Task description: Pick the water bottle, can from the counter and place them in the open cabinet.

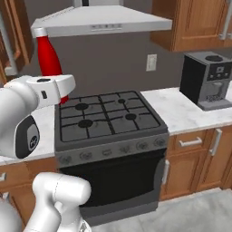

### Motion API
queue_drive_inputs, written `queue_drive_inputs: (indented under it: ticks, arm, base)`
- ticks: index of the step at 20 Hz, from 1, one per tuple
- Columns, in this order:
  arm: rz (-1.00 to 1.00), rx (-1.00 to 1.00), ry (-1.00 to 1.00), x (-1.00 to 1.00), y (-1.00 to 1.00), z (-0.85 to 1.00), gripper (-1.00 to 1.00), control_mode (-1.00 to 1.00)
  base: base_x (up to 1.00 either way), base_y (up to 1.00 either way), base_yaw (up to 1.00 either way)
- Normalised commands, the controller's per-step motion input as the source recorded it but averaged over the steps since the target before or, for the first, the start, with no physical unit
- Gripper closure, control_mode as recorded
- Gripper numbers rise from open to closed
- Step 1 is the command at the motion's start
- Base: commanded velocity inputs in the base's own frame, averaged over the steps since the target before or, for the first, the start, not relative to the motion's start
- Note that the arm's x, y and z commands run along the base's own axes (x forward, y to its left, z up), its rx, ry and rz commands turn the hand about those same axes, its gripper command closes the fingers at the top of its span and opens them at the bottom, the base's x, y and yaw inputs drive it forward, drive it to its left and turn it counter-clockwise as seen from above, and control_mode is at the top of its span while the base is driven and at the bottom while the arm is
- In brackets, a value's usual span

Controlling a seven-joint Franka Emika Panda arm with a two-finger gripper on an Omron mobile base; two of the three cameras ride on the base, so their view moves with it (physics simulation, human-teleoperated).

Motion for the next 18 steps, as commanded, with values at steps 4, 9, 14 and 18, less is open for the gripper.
queue_drive_inputs:
  ticks: [4, 9, 14, 18]
  arm:
    - [0.0, 0.0, 0.0, 0.0, 0.0, 0.0, 1.0, 1.0]
    - [0.0, 0.0, 0.0, 0.0, 0.0, 0.0, 1.0, 1.0]
    - [0.0, 0.0, 0.0, 0.0, 0.0, 0.0, 1.0, 1.0]
    - [0.0, 0.0, 0.0, 0.0, 0.0, 0.0, 1.0, 1.0]
  base:
    - [-0.2, 0.25, 0.35]
    - [-0.31, 0.31, 0.27]
    - [-0.3, 0.46, 0.24]
    - [-0.24, 0.44, 0.2]
